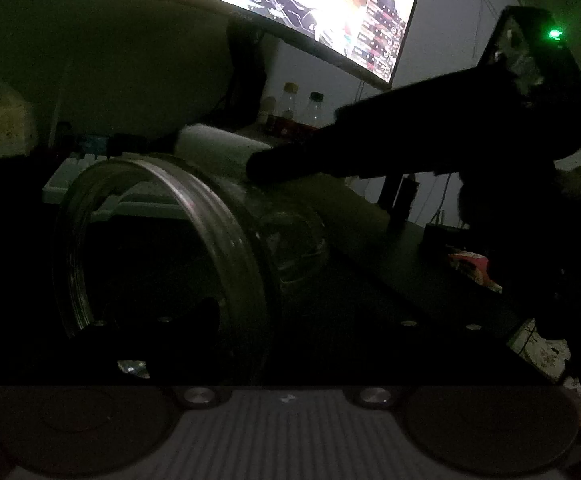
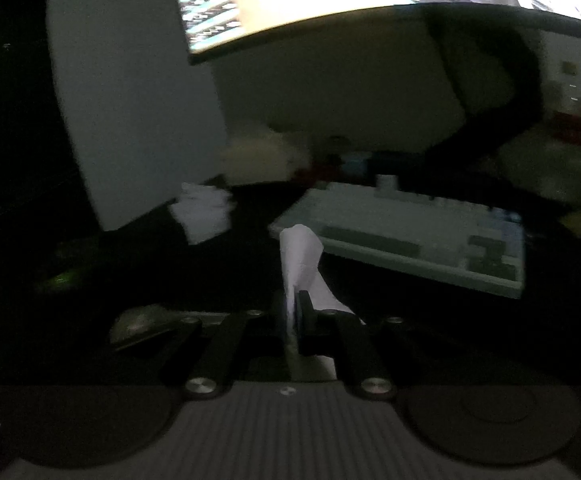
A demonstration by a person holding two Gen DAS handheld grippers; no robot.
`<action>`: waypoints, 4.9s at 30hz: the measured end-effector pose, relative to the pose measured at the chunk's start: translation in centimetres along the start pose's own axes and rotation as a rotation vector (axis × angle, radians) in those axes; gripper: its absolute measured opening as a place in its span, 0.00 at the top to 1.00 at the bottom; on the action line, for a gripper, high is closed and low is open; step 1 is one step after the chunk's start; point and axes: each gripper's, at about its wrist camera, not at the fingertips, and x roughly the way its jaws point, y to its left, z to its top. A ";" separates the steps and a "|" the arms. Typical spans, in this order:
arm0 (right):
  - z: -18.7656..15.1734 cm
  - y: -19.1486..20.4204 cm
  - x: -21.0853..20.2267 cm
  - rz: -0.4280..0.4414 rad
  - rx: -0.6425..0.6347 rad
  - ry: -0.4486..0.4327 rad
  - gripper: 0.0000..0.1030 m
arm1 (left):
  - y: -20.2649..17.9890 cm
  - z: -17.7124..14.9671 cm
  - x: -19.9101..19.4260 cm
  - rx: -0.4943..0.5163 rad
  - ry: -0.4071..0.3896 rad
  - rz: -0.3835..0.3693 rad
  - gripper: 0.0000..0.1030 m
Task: Clean container
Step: 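Scrub the jar's inner wall with the right tool's towel while the left tool holds it, then rotate the towel inside the jar with the right tool while the left tool holds it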
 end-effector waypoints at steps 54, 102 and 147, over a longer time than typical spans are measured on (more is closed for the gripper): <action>-0.3 1.8 0.1 0.111 -0.033 -0.013 0.92 | -0.1 0.5 0.2 -0.009 0.005 0.003 0.27; -0.3 1.1 0.0 0.134 -0.011 -0.005 0.93 | -0.7 0.6 0.7 -0.020 -0.001 0.024 0.27; 1.4 -3.6 -3.6 0.050 0.107 -0.018 0.94 | 1.6 1.8 -0.9 -0.126 -0.073 -0.223 0.97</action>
